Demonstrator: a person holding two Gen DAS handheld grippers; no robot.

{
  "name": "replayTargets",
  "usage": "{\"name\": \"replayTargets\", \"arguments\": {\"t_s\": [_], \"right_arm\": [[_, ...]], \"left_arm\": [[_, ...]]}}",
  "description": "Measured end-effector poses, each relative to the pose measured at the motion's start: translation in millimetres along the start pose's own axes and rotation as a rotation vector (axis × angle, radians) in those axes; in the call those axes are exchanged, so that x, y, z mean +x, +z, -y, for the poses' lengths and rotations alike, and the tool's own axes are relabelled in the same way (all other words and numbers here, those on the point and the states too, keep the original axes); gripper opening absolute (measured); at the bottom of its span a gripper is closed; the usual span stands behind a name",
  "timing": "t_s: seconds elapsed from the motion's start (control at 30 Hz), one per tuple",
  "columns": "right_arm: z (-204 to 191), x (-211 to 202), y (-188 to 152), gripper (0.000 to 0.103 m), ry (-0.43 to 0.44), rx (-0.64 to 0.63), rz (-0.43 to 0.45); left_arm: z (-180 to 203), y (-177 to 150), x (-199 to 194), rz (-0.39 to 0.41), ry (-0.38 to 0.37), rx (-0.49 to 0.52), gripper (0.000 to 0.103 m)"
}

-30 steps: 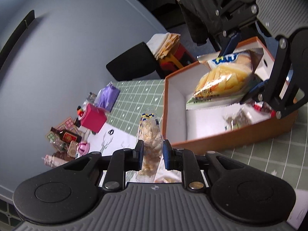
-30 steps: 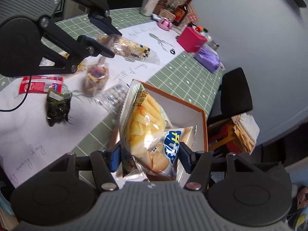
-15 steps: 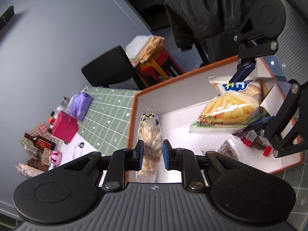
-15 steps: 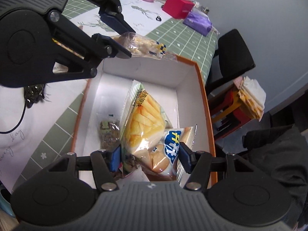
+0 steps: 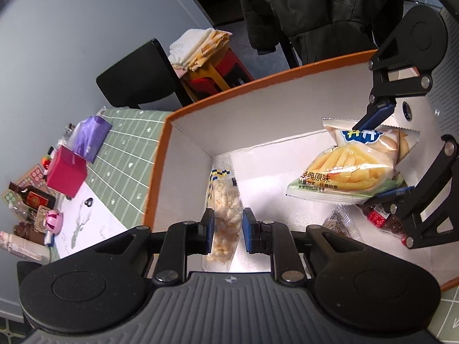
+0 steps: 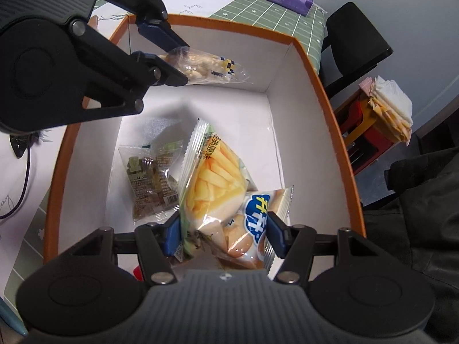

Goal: Organize snacks
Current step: 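Carry both bags into the orange box and open both tools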

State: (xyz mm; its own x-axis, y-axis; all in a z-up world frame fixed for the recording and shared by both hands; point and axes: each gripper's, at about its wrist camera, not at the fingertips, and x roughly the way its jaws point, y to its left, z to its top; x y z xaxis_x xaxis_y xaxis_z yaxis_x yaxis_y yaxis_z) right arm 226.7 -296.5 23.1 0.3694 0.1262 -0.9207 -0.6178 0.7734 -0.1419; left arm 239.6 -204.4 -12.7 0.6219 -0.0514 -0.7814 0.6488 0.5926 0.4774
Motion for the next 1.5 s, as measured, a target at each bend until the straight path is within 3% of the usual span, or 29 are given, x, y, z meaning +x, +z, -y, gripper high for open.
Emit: {"name": "replayTargets", "arguments": {"t_s": [0.27,0.33,0.43,0.5,0.53,0.67,0.77,1.3,1.5], "right_arm": [[1,16,0,0.06,0.006,0.003,-0.004],[2,15,0,0.061,0.008,0.006,0.004],[3,14,0,0.065,0.01,0.01,0.011],[4,14,1,0.067,0.005,0.009,0.012],[4,14,1,0.068,0.003,0.01,0.012],[5,9,4,0.083,0.0,0.015,0.026],[2,3,6,0.087,-0.007,0.014,0.038],[-28,-59,17,0.088,-0.117,0.01,0.148],[-59,-82,21,0.088,-0.09,-0.013,0.22]], "left_arm": [[0,-4,16,-0.039,-0.019,-0.029,0.023],[1,-5,18,-0.039,-0.012,-0.035,0.027],[2,-5,16,-0.024,0.009,-0.025,0.041],[1,-5,14,-0.013,0.01,-0.033,0.067],[1,-5,12,-0.008,0.005,-0.036,0.069],[-4,-5,6,-0.006,-0.026,-0.072,0.071],[-8,-6,0,-0.002,-0.047,-0.103,0.077],[-30,-28,-72,-0.023,-0.062,-0.25,0.077],[-40,-55,-103,-0.022,-0.034,-0.303,0.077]]}}
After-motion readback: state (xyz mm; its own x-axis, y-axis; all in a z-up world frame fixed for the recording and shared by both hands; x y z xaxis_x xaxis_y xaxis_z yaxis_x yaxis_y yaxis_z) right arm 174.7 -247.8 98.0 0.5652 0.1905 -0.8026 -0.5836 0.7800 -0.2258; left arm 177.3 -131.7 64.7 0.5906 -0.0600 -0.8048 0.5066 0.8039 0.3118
